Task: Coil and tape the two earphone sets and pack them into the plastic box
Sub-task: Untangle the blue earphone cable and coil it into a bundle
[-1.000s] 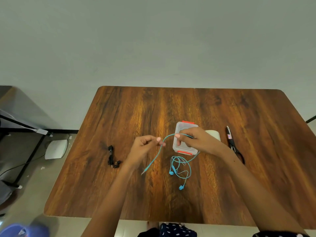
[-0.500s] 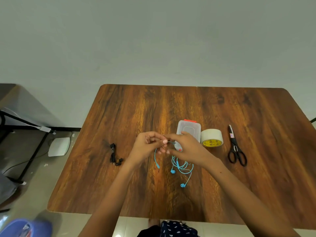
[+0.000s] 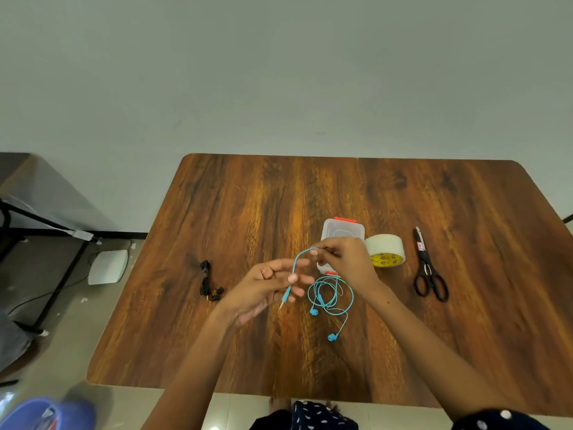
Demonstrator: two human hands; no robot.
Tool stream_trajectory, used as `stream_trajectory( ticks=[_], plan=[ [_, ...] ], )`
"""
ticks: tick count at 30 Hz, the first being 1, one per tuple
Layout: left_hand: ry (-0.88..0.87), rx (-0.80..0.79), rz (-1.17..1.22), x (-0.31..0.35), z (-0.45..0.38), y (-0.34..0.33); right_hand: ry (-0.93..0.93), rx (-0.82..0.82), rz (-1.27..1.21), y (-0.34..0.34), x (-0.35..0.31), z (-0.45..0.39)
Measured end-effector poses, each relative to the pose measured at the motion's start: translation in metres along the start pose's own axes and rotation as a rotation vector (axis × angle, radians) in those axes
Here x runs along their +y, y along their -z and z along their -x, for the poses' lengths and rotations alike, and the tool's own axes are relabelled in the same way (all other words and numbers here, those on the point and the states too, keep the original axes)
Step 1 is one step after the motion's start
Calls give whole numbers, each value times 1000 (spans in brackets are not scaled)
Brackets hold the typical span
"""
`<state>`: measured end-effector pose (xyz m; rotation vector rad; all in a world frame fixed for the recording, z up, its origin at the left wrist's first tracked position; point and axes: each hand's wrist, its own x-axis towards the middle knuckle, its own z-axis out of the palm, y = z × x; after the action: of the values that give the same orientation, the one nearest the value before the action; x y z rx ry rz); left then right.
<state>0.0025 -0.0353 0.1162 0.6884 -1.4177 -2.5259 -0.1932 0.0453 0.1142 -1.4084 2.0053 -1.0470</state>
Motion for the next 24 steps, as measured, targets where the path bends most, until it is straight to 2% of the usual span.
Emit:
stream_trajectory(
  ticks=[3, 6, 9, 12, 19, 24],
  plan=[
    [-24, -86, 140, 2, 0, -5, -25, -46, 4, -14, -1, 5],
    [-31, -84, 203, 4, -2, -10, -42, -101, 40, -30, -3, 13],
    [-54, -26, 188, 6, -4, -9, -72, -138, 58, -44, -4, 20],
    [-74, 24, 187, 8, -5, -1, -52, -175, 186, -53, -4, 27],
    [-157, 214, 103, 4, -14, 12, 177, -251, 370, -58, -8, 39],
    [-136, 296, 20, -5, -20, 18, 258, -214, 450, -53, -13, 35]
  ],
)
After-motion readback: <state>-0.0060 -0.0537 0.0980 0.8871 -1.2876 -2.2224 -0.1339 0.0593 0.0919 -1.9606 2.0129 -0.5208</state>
